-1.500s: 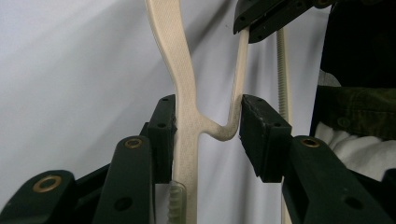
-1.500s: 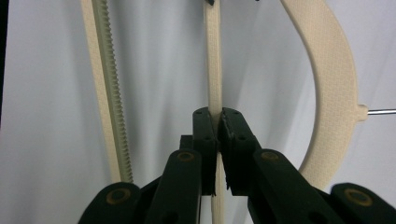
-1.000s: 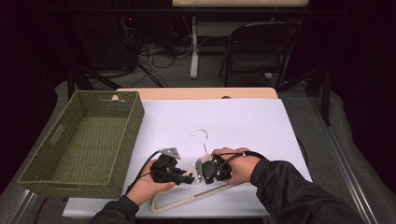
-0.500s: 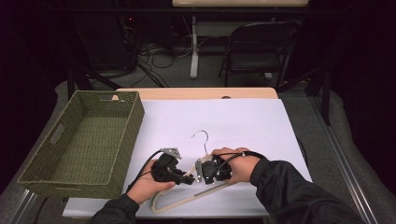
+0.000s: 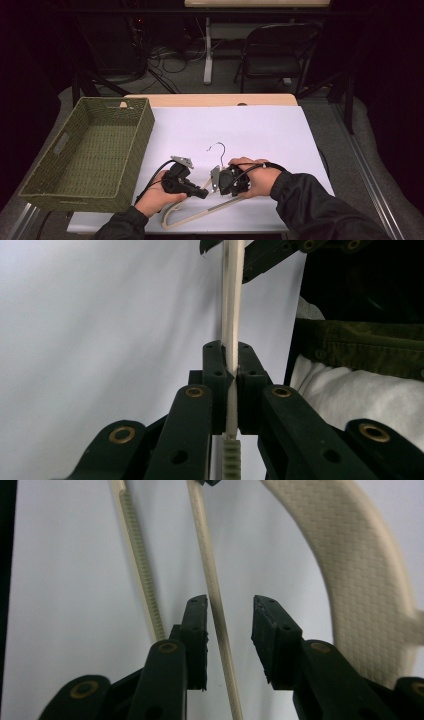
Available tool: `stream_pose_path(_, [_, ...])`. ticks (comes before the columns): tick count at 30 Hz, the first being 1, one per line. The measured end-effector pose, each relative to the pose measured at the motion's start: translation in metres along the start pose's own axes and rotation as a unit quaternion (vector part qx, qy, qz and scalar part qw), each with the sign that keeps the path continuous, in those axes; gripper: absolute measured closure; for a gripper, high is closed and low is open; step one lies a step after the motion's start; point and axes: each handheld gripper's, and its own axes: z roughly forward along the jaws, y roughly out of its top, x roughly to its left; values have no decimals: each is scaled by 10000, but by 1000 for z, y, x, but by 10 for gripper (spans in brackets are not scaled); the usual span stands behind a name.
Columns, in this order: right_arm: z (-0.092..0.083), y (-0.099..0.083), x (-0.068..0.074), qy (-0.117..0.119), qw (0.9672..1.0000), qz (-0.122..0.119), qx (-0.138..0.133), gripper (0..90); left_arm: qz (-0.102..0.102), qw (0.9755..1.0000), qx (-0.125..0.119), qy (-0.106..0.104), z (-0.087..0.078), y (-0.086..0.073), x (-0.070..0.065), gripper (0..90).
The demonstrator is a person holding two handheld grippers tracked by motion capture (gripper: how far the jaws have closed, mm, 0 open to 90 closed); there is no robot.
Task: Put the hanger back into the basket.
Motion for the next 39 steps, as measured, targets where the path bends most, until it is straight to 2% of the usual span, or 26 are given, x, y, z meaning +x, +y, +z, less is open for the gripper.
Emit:
stream_pose_path(4, [-8,-5,0,-29,9997,187,-119,658,34,10000,13,-30,0,0,-1,867])
stream_pose_path(9, [-11,-10,0,7,9991,345,-249,638,94,9999,29,-73,0,0,-2,869])
stream_pose_path(12, [-12,-11,0,-42,9992,351,-194,637,101,9999,31,-94,0,0,-2,869])
stream_pose_path(14, [-13,-11,0,-18,9989,410,-206,637,117,9999,33,-94,0,0,-2,869])
stream_pose_path(19, [-13,-11,-1,23,9991,371,-192,638,142,9999,13,-90,-1,1,-2,870])
stream_pose_path(25, [-16,-11,1,-54,9987,424,-272,609,196,9998,-71,-4,-6,1,-3,870])
stream_pose_path(30, [-24,-15,2,-191,9979,456,-425,585,201,9994,-192,188,-16,3,-4,870])
stream_pose_path(31, [-26,-16,1,-217,9978,462,-424,583,200,9990,-235,338,-19,3,-5,871])
stream_pose_path(34, [-29,-19,0,-284,9969,546,-487,570,173,9979,-338,526,-25,4,-7,871])
stream_pose_path(39, [-31,-26,-2,-354,9957,673,-527,557,96,9931,-568,1025,-35,4,-8,871])
